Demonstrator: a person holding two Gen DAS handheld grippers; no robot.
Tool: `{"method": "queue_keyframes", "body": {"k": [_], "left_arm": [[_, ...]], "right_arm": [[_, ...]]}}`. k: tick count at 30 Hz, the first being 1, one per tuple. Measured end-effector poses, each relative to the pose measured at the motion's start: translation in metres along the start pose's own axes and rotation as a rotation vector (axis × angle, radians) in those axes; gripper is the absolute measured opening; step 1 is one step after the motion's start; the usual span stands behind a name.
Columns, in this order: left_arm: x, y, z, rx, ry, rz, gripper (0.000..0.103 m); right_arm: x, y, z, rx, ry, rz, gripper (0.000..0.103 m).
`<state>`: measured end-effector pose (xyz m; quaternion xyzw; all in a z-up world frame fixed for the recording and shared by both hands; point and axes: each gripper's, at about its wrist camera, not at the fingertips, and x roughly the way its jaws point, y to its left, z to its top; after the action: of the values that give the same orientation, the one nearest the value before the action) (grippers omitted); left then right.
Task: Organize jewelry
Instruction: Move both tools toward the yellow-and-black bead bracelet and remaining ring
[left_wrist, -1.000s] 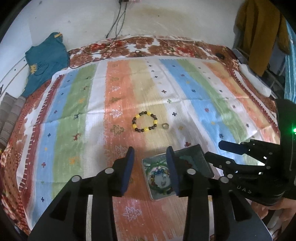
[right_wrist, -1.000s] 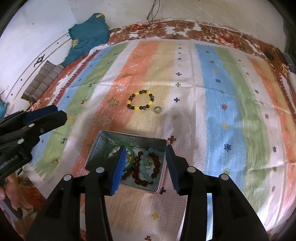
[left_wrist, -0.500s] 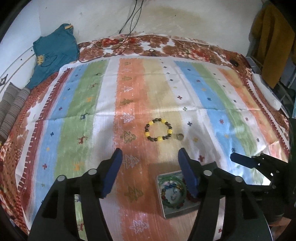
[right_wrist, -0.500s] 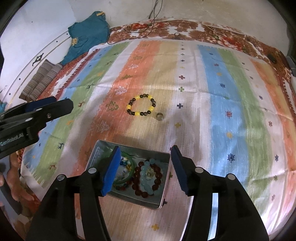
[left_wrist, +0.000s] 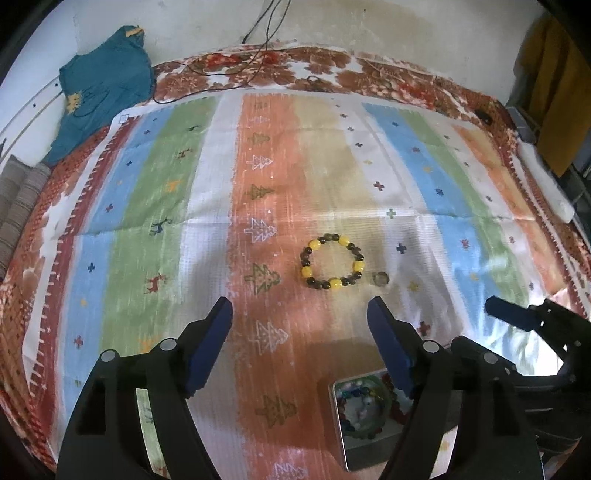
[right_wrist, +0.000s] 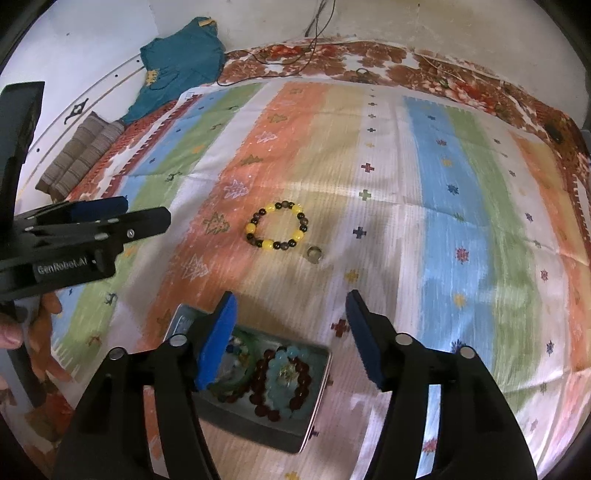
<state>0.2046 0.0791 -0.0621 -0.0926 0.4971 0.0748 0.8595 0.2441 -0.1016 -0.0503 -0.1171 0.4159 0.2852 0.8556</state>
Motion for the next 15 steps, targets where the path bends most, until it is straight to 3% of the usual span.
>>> {"method": "queue_keyframes", "body": {"k": [15], "left_arm": [[0.036, -0.005, 0.019, 0.043, 0.042, 0.042, 0.081]], "right_arm": [[0.029, -0.008, 0.014, -0.027, 0.056, -0.015, 0.068]]}}
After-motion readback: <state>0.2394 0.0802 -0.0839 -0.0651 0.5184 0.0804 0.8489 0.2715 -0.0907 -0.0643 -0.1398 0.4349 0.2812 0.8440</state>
